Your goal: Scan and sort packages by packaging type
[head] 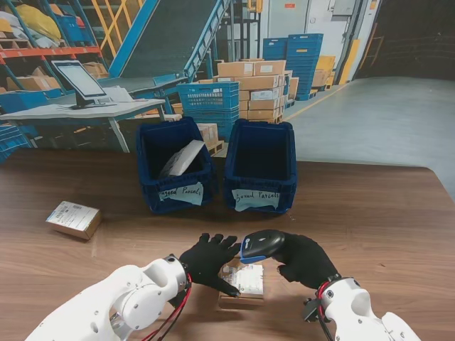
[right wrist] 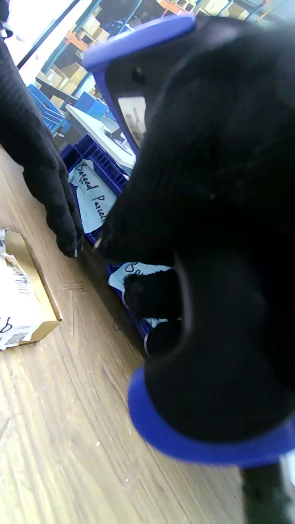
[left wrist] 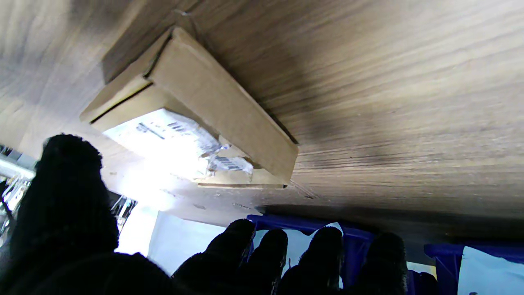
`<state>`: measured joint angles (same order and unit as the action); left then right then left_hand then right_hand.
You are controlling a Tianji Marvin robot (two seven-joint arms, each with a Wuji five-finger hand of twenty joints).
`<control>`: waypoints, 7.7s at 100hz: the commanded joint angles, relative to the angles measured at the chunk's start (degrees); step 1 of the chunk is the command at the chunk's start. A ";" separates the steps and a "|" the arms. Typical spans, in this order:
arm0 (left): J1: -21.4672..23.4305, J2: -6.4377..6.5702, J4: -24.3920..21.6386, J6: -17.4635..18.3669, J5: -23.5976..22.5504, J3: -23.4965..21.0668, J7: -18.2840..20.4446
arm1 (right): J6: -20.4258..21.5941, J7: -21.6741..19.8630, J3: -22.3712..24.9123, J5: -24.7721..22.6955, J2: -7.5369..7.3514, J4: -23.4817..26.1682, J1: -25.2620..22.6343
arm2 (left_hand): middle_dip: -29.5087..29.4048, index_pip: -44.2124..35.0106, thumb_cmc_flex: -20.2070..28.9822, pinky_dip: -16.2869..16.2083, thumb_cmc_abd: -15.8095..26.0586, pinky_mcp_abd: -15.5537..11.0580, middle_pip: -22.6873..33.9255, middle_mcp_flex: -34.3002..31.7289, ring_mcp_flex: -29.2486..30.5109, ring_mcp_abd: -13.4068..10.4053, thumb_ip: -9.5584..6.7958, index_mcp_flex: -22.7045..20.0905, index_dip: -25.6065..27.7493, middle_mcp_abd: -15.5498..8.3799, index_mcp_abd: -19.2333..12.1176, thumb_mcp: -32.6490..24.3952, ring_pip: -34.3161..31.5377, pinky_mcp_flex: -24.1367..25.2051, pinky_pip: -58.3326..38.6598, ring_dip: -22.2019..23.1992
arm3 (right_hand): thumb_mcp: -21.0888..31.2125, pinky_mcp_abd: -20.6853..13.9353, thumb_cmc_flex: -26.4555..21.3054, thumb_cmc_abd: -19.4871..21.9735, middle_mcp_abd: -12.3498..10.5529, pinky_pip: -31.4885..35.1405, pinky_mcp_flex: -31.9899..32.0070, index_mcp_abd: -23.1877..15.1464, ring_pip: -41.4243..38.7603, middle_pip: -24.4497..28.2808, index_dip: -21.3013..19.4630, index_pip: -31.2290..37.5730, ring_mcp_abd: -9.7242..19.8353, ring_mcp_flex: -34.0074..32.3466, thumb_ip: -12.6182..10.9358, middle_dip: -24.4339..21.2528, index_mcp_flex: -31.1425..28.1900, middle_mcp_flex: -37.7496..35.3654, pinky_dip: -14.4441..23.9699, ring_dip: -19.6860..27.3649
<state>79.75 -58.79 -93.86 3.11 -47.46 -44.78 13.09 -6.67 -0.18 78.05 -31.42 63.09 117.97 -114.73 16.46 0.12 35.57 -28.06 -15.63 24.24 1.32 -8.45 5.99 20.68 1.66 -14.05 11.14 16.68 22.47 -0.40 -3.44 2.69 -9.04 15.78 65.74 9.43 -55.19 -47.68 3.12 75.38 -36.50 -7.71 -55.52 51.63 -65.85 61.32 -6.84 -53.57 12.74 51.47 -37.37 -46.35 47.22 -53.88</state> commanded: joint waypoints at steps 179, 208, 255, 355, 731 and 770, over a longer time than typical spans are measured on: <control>-8.18 -0.04 2.32 -6.05 0.84 10.74 5.23 | 1.22 -1.53 1.54 2.04 0.45 -0.25 -0.92 | -2.67 0.83 -0.94 2.97 0.42 1.74 -1.14 3.07 -2.28 0.12 2.54 2.61 -3.07 4.62 5.62 2.02 1.22 1.56 0.94 -1.12 | 5.22 0.22 -5.25 2.70 0.74 1.33 -0.70 -2.30 -0.37 -0.34 -1.67 1.52 -0.92 -0.86 -0.54 0.46 -4.38 -0.77 1.24 -1.15; -5.80 0.46 -2.45 -7.75 -1.10 7.47 8.00 | 1.00 -1.44 1.42 2.00 0.48 -0.09 -0.86 | -2.44 0.78 -1.08 3.06 1.38 1.85 -1.09 2.67 -2.32 0.39 2.37 2.10 -2.97 4.74 5.76 2.10 1.28 1.71 1.00 -1.12 | 5.20 0.31 -5.25 2.68 0.77 1.38 -0.72 -2.30 -0.37 -0.33 -1.68 1.52 -0.92 -0.92 -0.54 0.46 -4.38 -0.79 1.29 -1.15; -2.17 1.37 -6.15 -9.72 -4.96 6.29 11.05 | 1.01 -0.62 1.28 1.77 0.62 0.62 -1.33 | -2.50 1.06 -1.78 3.25 2.40 2.15 -1.39 3.44 -3.18 1.02 2.30 3.14 -2.93 5.32 6.34 2.41 1.61 2.28 1.28 -1.30 | 5.21 0.40 -5.28 2.66 0.77 1.38 -0.67 -2.30 -0.34 -0.34 -1.68 1.52 -0.86 -0.92 -0.55 0.47 -4.38 -0.83 1.31 -1.15; -4.73 -1.93 6.73 -6.49 -4.63 10.06 -8.89 | 2.05 -2.02 1.22 3.41 0.41 -0.68 -0.56 | 11.03 -11.82 1.20 1.38 -11.96 2.98 13.82 -26.70 25.90 0.13 -4.05 -22.51 10.71 -1.39 -4.85 -42.36 -11.38 -8.60 -14.64 8.60 | 5.23 0.28 -5.20 2.70 0.77 1.34 -0.70 -2.30 -0.37 -0.36 -1.68 1.52 -0.86 -0.92 -0.63 0.44 -4.38 -0.81 1.32 -1.16; -42.87 -28.51 40.70 -27.00 26.56 20.04 -25.58 | 3.91 -2.49 1.83 8.73 0.63 -4.66 -0.31 | 39.00 -60.19 20.94 -5.96 -16.16 6.26 33.20 -45.04 42.98 -2.43 0.06 -20.37 23.67 -7.25 -14.21 -43.97 -35.45 -14.11 -38.99 36.15 | 5.32 -0.05 -5.20 2.59 0.87 1.38 -0.70 -2.18 -0.51 -0.32 -1.65 1.36 -1.13 -0.98 -0.64 0.46 -4.33 -0.85 1.25 -1.18; -45.75 -32.52 50.14 -27.23 27.45 21.77 -26.65 | 4.08 -3.41 2.29 9.67 0.51 -5.21 -0.68 | 33.04 -58.40 16.84 -6.80 -12.17 5.68 35.12 -39.62 39.73 -1.65 1.07 -18.31 23.86 -6.61 -13.75 -33.65 -31.35 -13.07 -37.10 33.03 | 5.28 0.30 -5.27 2.60 0.89 1.39 -0.64 -2.18 -0.52 -0.33 -1.65 1.36 -1.02 -0.98 -0.61 0.48 -4.33 -0.82 1.40 -1.19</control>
<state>34.63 -90.28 -44.45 -23.51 -20.21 -22.86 -14.03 -2.79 -2.72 80.43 -21.91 63.38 112.53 -115.11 50.68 -51.91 49.70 -33.52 -34.20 28.57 31.12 -49.74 47.30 18.72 2.30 -31.36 32.55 12.55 14.07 -32.24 -36.10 -11.72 -47.55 49.62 65.74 9.45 -55.20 -47.70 3.12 74.72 -36.33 -7.68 -55.52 51.62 -66.41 61.04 -6.85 -53.58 12.72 51.47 -37.90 -46.35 47.30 -53.88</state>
